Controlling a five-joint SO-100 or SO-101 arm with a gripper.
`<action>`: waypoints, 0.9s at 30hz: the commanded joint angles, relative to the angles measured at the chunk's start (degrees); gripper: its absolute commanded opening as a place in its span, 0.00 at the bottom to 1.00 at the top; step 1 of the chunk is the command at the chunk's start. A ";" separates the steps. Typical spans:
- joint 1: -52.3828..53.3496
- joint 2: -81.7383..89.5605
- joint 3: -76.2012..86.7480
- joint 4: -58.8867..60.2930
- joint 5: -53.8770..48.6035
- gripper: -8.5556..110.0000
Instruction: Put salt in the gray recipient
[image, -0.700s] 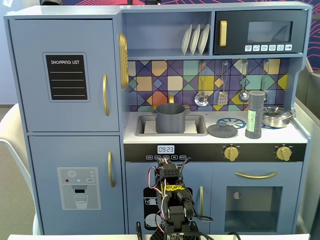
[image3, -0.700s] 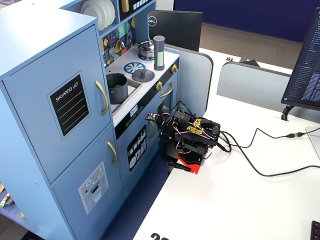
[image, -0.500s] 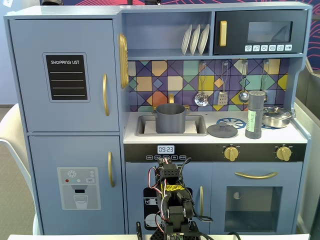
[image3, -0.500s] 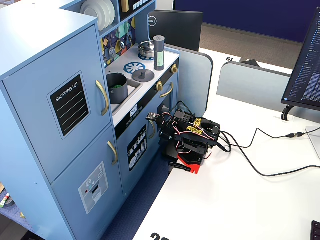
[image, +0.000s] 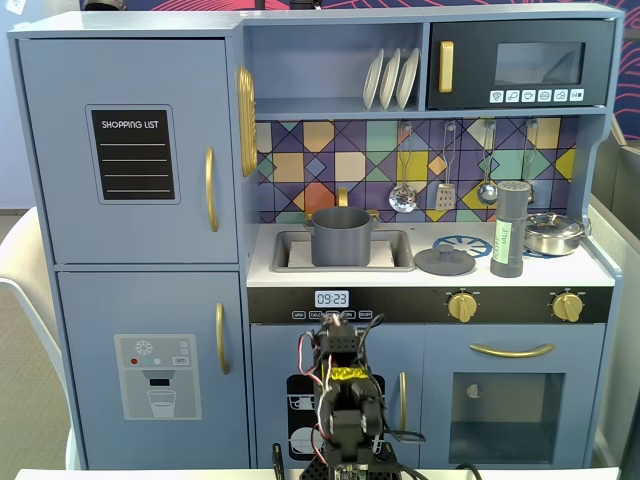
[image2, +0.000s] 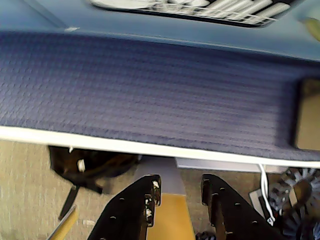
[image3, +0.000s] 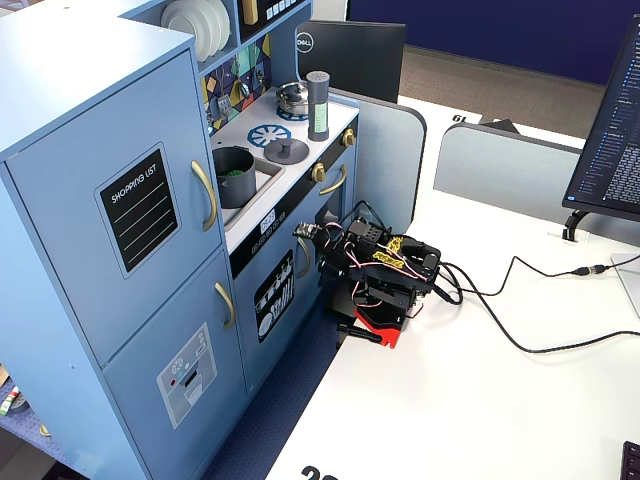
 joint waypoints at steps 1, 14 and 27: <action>7.56 -8.61 -17.58 -0.35 -2.20 0.07; 41.75 -26.89 -44.56 -44.74 -0.70 0.15; 46.32 -38.67 -44.91 -71.10 4.57 0.49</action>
